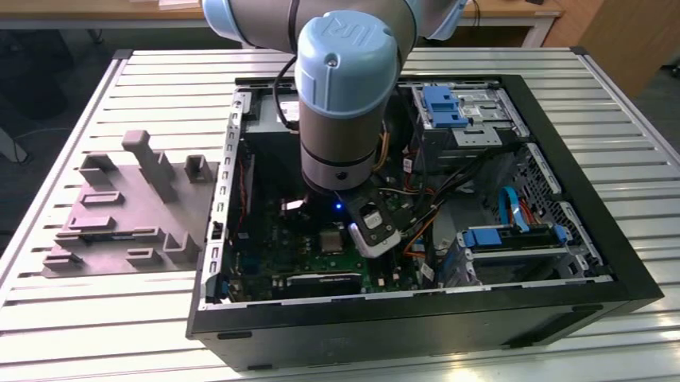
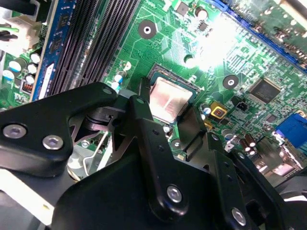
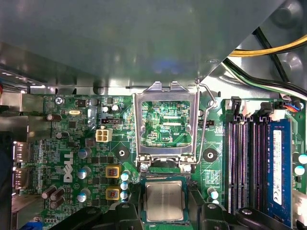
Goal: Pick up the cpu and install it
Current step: 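Place the cpu into insertion slot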
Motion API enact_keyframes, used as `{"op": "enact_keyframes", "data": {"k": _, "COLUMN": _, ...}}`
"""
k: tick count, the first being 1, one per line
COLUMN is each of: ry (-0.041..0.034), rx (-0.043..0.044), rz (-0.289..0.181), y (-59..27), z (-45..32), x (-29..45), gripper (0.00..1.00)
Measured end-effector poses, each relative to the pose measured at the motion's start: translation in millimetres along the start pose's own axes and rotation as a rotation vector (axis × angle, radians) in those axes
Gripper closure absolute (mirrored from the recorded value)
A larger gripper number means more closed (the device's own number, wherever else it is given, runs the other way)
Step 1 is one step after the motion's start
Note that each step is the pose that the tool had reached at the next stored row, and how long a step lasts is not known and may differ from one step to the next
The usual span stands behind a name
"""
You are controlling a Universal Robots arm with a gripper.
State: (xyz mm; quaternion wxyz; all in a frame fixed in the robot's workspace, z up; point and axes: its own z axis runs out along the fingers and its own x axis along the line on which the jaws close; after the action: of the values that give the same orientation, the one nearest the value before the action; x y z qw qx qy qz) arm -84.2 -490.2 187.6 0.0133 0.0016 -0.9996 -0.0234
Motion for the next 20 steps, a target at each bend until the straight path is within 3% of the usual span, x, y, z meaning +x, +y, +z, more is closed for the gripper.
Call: {"op": "enact_keyframes", "data": {"k": 20, "ry": -0.0017, "rx": -0.001, "rz": 0.035, "y": 0.0, "z": -0.5, "x": 0.0, "gripper": 0.53}}
